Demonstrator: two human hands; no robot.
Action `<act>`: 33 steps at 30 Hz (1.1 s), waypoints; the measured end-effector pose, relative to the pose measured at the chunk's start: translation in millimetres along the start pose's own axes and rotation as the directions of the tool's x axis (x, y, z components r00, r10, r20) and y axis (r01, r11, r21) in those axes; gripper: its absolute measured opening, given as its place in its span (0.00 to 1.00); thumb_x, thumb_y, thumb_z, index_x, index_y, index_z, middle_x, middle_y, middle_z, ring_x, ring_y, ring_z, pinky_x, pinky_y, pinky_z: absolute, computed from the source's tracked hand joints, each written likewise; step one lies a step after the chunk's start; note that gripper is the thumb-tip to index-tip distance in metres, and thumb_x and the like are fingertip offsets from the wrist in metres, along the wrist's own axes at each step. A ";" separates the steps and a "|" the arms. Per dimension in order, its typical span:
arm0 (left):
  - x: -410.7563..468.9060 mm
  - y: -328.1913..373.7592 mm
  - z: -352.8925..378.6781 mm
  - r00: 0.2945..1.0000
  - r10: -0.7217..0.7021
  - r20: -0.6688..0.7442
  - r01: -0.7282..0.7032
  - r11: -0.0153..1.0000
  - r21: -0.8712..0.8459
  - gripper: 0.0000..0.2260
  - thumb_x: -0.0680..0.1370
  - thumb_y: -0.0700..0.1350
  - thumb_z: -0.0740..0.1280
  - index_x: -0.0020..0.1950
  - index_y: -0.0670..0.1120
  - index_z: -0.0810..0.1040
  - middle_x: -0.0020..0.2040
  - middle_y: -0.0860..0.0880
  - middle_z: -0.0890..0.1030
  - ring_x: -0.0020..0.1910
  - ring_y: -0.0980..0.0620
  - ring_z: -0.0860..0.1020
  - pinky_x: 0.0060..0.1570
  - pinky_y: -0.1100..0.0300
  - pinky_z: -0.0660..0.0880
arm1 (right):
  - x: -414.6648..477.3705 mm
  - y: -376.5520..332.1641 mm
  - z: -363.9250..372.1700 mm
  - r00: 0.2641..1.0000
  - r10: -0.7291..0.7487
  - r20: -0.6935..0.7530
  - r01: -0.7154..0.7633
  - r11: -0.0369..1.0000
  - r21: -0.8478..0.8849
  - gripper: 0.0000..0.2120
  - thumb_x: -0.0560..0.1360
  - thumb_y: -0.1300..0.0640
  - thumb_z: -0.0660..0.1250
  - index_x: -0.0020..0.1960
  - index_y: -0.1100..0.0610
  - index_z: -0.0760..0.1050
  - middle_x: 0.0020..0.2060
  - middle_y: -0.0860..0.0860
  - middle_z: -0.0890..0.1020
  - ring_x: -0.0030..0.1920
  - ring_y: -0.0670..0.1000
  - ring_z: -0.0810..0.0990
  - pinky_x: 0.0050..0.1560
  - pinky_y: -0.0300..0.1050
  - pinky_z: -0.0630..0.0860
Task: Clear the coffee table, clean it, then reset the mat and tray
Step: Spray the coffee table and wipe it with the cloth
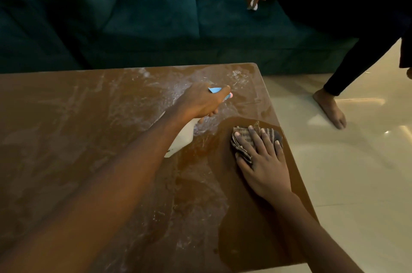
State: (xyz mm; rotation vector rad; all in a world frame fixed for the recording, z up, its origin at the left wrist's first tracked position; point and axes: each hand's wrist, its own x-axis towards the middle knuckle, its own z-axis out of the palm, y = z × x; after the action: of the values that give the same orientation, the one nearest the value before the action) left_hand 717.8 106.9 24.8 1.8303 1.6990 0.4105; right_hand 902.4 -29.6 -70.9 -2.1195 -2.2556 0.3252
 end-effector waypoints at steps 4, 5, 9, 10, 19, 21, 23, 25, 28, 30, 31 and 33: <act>8.6 0.7 1.2 1.000 -0.006 0.010 0.006 1.000 0.002 0.20 0.78 0.64 0.58 0.43 0.48 0.76 0.33 0.50 0.80 0.29 0.55 0.77 0.32 0.62 0.74 | 0.6 -1.7 0.1 1.000 0.012 -0.009 -0.012 1.000 0.007 0.29 0.76 0.30 0.32 0.76 0.30 0.36 0.79 0.41 0.38 0.78 0.48 0.33 0.76 0.52 0.32; 11.0 -0.2 -0.2 1.000 -0.007 0.010 0.007 1.000 0.005 0.21 0.78 0.64 0.58 0.42 0.48 0.76 0.33 0.50 0.80 0.29 0.55 0.77 0.32 0.62 0.74 | 1.1 -2.2 0.4 1.000 0.013 -0.009 -0.013 1.000 0.010 0.28 0.76 0.31 0.33 0.76 0.30 0.36 0.79 0.41 0.39 0.78 0.48 0.33 0.76 0.51 0.31; 16.5 -5.6 -8.2 0.999 -0.037 0.010 0.038 0.998 -0.050 0.23 0.78 0.65 0.56 0.41 0.48 0.77 0.34 0.51 0.80 0.30 0.55 0.78 0.29 0.64 0.72 | 1.5 -1.5 -0.5 1.000 0.017 -0.007 -0.017 1.000 0.016 0.28 0.77 0.31 0.34 0.76 0.30 0.36 0.78 0.40 0.38 0.78 0.47 0.32 0.76 0.51 0.31; 17.5 -8.0 -9.6 0.999 -0.051 0.007 0.051 0.995 -0.082 0.23 0.78 0.66 0.56 0.41 0.48 0.77 0.35 0.51 0.81 0.31 0.55 0.79 0.29 0.64 0.72 | 1.7 -1.6 -0.6 1.000 0.014 -0.006 -0.014 1.000 0.014 0.28 0.77 0.31 0.34 0.76 0.30 0.36 0.78 0.40 0.37 0.78 0.47 0.32 0.76 0.51 0.31; 18.5 -20.7 -16.3 0.989 -0.098 -0.110 0.070 0.970 -0.233 0.24 0.78 0.66 0.56 0.46 0.48 0.80 0.39 0.51 0.84 0.36 0.53 0.82 0.32 0.63 0.74 | 71.2 28.9 -13.2 0.992 0.127 -0.014 -0.126 0.991 0.050 0.28 0.78 0.33 0.39 0.78 0.32 0.42 0.80 0.42 0.42 0.79 0.48 0.36 0.76 0.54 0.36; 16.8 -21.3 -17.6 0.986 -0.105 -0.133 0.069 0.966 -0.250 0.24 0.78 0.66 0.56 0.46 0.48 0.80 0.39 0.51 0.84 0.36 0.54 0.82 0.30 0.65 0.72 | 106.4 32.6 -19.3 0.986 0.166 -0.003 -0.166 0.985 0.052 0.27 0.81 0.34 0.43 0.79 0.35 0.43 0.81 0.46 0.43 0.79 0.52 0.37 0.77 0.56 0.36; 14.0 -21.8 -19.9 0.979 -0.114 -0.169 0.063 0.957 -0.283 0.23 0.79 0.65 0.57 0.47 0.48 0.80 0.40 0.50 0.83 0.36 0.53 0.82 0.28 0.65 0.72 | 139.3 23.9 -22.5 0.990 0.140 0.002 -0.139 0.989 0.046 0.28 0.81 0.34 0.43 0.79 0.37 0.44 0.81 0.48 0.42 0.79 0.53 0.37 0.77 0.58 0.35; 12.2 -23.6 -23.6 0.972 -0.132 -0.196 0.063 0.945 -0.320 0.22 0.79 0.64 0.57 0.46 0.48 0.79 0.40 0.49 0.83 0.36 0.52 0.82 0.30 0.63 0.74 | 161.7 3.3 -22.6 0.999 0.052 0.006 -0.052 0.998 0.033 0.28 0.81 0.34 0.42 0.79 0.37 0.45 0.81 0.49 0.43 0.79 0.54 0.37 0.77 0.60 0.35; 9.3 -24.1 -30.1 0.965 -0.160 -0.207 0.080 0.934 -0.348 0.24 0.80 0.64 0.55 0.40 0.48 0.79 0.38 0.49 0.83 0.33 0.52 0.80 0.31 0.61 0.75 | 161.9 -28.2 -17.8 0.990 -0.143 0.016 0.143 0.990 0.013 0.27 0.81 0.34 0.42 0.79 0.37 0.46 0.81 0.48 0.44 0.80 0.53 0.38 0.77 0.60 0.37; 9.6 -26.0 -32.0 0.962 -0.169 -0.214 0.091 0.939 -0.331 0.25 0.80 0.64 0.54 0.39 0.48 0.80 0.37 0.50 0.82 0.32 0.55 0.79 0.32 0.62 0.75 | 139.8 -33.3 -12.6 0.961 -0.277 0.020 0.277 0.961 -0.003 0.27 0.80 0.34 0.41 0.79 0.35 0.44 0.81 0.46 0.44 0.79 0.51 0.37 0.78 0.58 0.37; 9.8 -26.6 -32.6 0.961 -0.172 -0.217 0.094 0.940 -0.329 0.25 0.80 0.64 0.54 0.39 0.48 0.80 0.36 0.51 0.82 0.31 0.56 0.78 0.33 0.63 0.74 | 126.4 -29.6 -11.2 0.949 -0.315 0.020 0.316 0.949 -0.010 0.28 0.80 0.33 0.39 0.78 0.35 0.43 0.80 0.45 0.44 0.79 0.50 0.35 0.78 0.57 0.36; 12.1 -25.6 -31.5 0.965 -0.169 -0.202 0.099 0.944 -0.316 0.24 0.80 0.63 0.54 0.39 0.48 0.79 0.36 0.51 0.81 0.31 0.57 0.78 0.33 0.63 0.73 | 104.9 -11.6 -10.2 0.956 -0.295 0.016 0.295 0.955 -0.014 0.29 0.77 0.32 0.36 0.78 0.34 0.42 0.80 0.43 0.43 0.78 0.48 0.34 0.77 0.54 0.34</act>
State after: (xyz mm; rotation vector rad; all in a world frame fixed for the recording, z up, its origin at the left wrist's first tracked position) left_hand 680.3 125.5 31.3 1.4800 1.7839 0.8015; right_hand 885.1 75.0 -71.6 -1.7523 -2.5411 0.3096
